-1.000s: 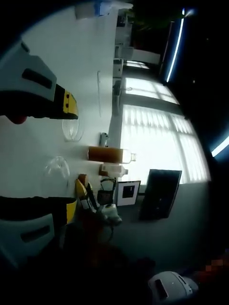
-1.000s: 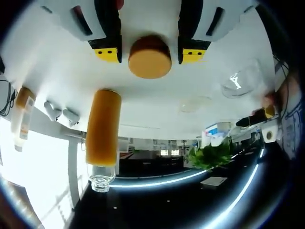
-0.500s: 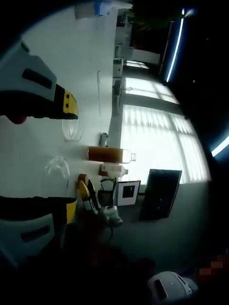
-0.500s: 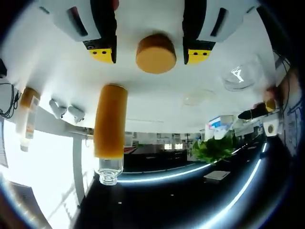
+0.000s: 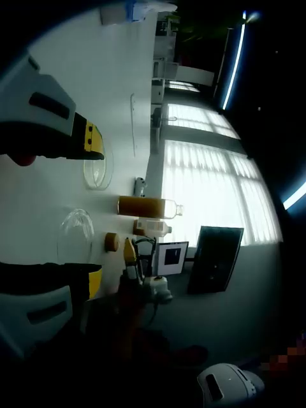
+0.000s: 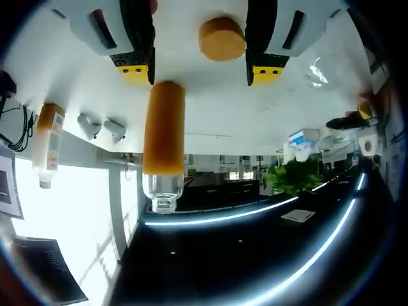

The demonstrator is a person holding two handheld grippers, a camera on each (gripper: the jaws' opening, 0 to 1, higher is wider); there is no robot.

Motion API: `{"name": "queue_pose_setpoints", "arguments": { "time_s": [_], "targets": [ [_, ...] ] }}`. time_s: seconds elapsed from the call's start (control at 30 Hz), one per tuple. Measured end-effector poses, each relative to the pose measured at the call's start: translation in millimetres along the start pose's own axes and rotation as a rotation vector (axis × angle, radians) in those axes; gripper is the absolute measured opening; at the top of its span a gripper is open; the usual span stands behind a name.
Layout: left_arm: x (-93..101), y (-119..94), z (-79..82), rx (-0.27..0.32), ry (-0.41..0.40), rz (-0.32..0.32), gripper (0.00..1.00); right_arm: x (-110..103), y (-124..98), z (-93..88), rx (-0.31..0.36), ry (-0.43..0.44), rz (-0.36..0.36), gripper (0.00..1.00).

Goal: Open the Petri dish lid, place the lid on the table, pour the liquid culture medium into the Petri dish, pick up the Petri dish lid from the table, and close the Petri dish

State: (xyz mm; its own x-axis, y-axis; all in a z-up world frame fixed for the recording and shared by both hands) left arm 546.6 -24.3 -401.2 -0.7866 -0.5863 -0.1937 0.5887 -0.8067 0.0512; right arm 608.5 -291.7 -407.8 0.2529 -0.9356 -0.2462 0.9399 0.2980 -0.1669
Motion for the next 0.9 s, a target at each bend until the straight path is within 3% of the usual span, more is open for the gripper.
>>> {"name": "queue_pose_setpoints", "arguments": {
  "time_s": [0.4,0.7,0.9],
  "targets": [
    [0.7,-1,1.3,0.004,-0.003,0.001,0.57,-11,18,47.6,0.092,-0.037,-0.003,0.54],
    [0.9,-1,1.9,0.006,-0.003,-0.002,0.57,-1,28,65.2,0.157,-0.052,-0.07,0.54],
    [0.1,-1,1.5,0.006,-0.004,-0.004,0.56,-1,41,80.0,0.176,-0.066,-0.077,0.54]
  ]
}}
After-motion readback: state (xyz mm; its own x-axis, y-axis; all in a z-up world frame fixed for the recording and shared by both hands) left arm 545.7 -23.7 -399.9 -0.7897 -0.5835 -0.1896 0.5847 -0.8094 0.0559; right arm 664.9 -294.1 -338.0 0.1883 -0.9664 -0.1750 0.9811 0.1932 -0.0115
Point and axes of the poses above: the point that each gripper's makers call its tool centre point, and the gripper's own axes: y roughly forward along the fingers, x roughly to its right, z roughly out of its top, the point moved 1 cm from there along -y, roughly backward along the fingers, and after that the axes turned 15 degrees about y, right-handed, at the moved point
